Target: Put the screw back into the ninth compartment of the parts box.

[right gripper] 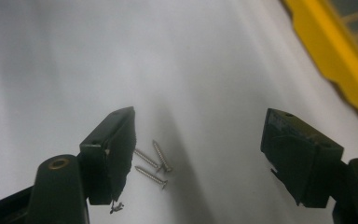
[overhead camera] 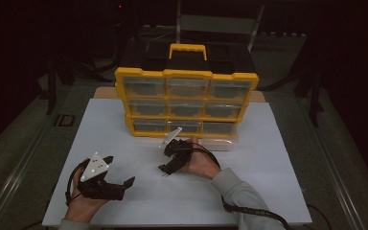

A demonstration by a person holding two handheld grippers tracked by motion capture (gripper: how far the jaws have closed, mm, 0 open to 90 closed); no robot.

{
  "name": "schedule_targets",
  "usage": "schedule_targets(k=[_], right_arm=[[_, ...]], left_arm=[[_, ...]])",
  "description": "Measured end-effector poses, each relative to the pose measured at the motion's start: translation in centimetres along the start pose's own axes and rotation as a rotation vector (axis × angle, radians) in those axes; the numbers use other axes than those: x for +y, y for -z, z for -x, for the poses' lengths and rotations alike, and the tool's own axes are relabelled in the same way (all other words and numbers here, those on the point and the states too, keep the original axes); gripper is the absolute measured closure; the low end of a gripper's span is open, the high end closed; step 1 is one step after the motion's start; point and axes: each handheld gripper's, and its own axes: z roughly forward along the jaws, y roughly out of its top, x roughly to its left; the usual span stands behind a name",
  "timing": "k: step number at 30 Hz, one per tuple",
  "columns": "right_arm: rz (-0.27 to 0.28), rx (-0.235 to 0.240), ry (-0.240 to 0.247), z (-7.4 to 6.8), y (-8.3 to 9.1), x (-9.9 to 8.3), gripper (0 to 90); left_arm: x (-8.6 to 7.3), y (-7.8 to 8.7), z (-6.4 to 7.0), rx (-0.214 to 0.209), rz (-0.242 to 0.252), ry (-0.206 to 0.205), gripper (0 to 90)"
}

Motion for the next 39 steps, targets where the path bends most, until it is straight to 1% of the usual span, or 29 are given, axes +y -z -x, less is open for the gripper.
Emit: schedule_targets(k=[2, 3, 4, 5, 6, 8, 13, 14, 17, 18, 20, 23, 25, 27, 30, 32, 33, 39], right_arm=[[-0.017, -0.001, 0.004, -0.2, -0.8, -0.2, 29.3], [-0.017, -0.001, 0.004, -0.2, -0.8, -0.2, 29.3], [-0.024, 0.000, 0.003, -0.3, -1.2, -0.2, 32.3], [-0.024, 0.000, 0.003, -0.3, -1.2, -0.2, 32.3], [-0.032, 0.005, 0.010, -0.3, -1.5, -0.3, 36.4], [-0.037, 0.008, 0.007, -0.4, -1.7, -0.3, 38.0], [-0.047, 0.012, 0.029, -0.6, -2.2, -0.5, 44.4], [-0.056, 0.018, 0.037, -0.8, -2.3, -0.6, 48.3], [-0.063, 0.006, 0.055, -0.9, -2.6, -0.7, 55.6], [-0.071, 0.004, 0.045, -0.9, -2.7, -0.7, 57.9], [-0.066, 0.015, 0.046, -0.9, -2.7, -0.7, 62.6], [-0.069, 0.019, 0.066, -1.0, -2.7, -0.7, 73.1], [-0.080, 0.019, 0.068, -1.0, -2.6, -0.6, 80.8], [-0.091, 0.017, 0.072, -1.0, -2.6, -0.6, 86.2], [-0.107, 0.024, 0.079, -0.9, -2.6, -0.5, 87.3], [-0.130, 0.026, 0.062, -0.9, -2.5, -0.4, 87.3], [-0.135, 0.027, 0.065, -0.8, -2.5, -0.3, 87.2], [-0.177, 0.038, 0.037, -0.5, -2.4, -0.2, 85.6]], left_arm=[[0.0, 0.0, 0.0, 0.001, 0.003, 0.003, 0.9], [0.0, 0.0, 0.0, 0.001, 0.003, 0.003, 1.0], [0.0, 0.0, 0.0, 0.002, 0.003, 0.003, 0.9], [0.0, 0.0, 0.0, 0.002, 0.004, 0.004, 0.9], [0.0, 0.0, 0.0, 0.002, 0.003, 0.003, 0.9], [0.0, 0.0, 0.0, 0.002, 0.002, 0.002, 1.0], [0.0, 0.0, 0.0, 0.002, 0.000, 0.000, 0.9], [0.0, 0.0, 0.0, 0.002, 0.000, 0.000, 0.9], [-0.1, -0.1, 0.0, 0.000, -0.002, 0.002, 0.9], [-0.1, -0.1, 0.1, -0.001, -0.002, 0.002, 0.9], [-0.1, -0.2, 0.1, 0.000, -0.006, -0.001, 1.0], [-0.1, -0.2, 0.1, 0.001, -0.002, 0.001, 1.0], [-0.1, -0.1, 0.1, 0.002, 0.000, 0.002, 0.9], [-0.1, -0.1, 0.1, 0.004, 0.001, -0.001, 1.0], [0.0, -0.1, 0.1, 0.005, 0.000, -0.002, 1.0], [0.0, -0.1, 0.1, 0.005, 0.002, -0.001, 0.9], [0.0, -0.1, 0.1, 0.005, 0.002, 0.000, 1.0], [0.0, 0.0, 0.1, 0.005, 0.001, 0.000, 0.9]])
